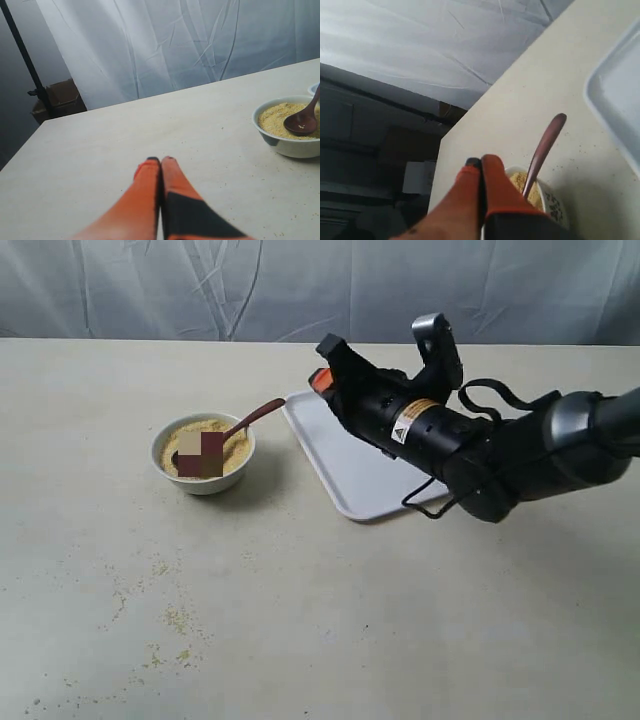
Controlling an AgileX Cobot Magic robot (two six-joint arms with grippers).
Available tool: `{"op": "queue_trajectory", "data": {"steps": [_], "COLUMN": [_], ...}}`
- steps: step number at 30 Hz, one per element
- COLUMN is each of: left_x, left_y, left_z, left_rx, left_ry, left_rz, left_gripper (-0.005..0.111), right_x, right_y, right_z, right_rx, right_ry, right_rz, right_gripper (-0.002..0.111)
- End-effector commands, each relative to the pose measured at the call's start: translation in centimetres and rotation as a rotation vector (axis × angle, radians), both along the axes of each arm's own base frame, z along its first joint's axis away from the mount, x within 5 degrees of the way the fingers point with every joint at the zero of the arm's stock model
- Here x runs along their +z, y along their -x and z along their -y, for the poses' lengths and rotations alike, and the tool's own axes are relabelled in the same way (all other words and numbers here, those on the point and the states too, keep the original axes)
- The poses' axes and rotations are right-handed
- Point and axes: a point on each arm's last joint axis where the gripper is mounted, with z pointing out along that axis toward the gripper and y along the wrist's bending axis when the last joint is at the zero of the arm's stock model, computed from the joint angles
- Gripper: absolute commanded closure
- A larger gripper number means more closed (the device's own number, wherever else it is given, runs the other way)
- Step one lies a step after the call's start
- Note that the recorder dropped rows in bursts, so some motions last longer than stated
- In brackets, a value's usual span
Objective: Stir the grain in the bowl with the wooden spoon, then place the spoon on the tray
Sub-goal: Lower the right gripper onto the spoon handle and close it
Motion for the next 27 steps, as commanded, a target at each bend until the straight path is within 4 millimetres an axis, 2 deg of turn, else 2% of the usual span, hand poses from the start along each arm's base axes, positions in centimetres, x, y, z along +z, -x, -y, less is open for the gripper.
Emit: {"op": "queue_trajectory", "data": {"steps": [1,3,5,9,12,20,27], "left_x": [0.0,0.0,0.0,0.0,0.0,0.0,0.0], "left_y": [0.0,0.0,0.0,0.0,0.0,0.0,0.0], "left_z": [0.0,0.0,0.0,0.0,0.0,0.0,0.0], "left_rx": [-0.002,-0.002,-0.002,-0.002,-0.002,-0.002,-0.002], "left_ry": [0.004,0.004,0.004,0.004,0.004,0.004,0.004], "left_rz": [0.007,0.007,0.007,0.007,0.007,0.007,0.007], "left_gripper": [0.107,0.107,0.107,0.107,0.107,0.107,0.107], "right_x": [-1.7,-2.5,-3.2,-4.2,-4.8,-6.9,-7.1], "right_y": [-1.6,-2.5,-3.0,-4.2,-5.0,-6.2,-7.2], "right_z": [-1.5,-2.2,-2.8,-3.7,-4.1,-5.0,-5.6], "right_rx": [0.058,0.075,0.089,0.103,0.093,0.088,0.083], "right_ry": [-0.039,-0.035,-0.034,-0.047,-0.059,-0.1,-0.113], "right_rz": [-0.059,-0.093,-0.131,-0.139,-0.159,-0.22,-0.214], "right_gripper": [0.109,0.109,0.102,0.075,0.065,0.063,0.063]}}
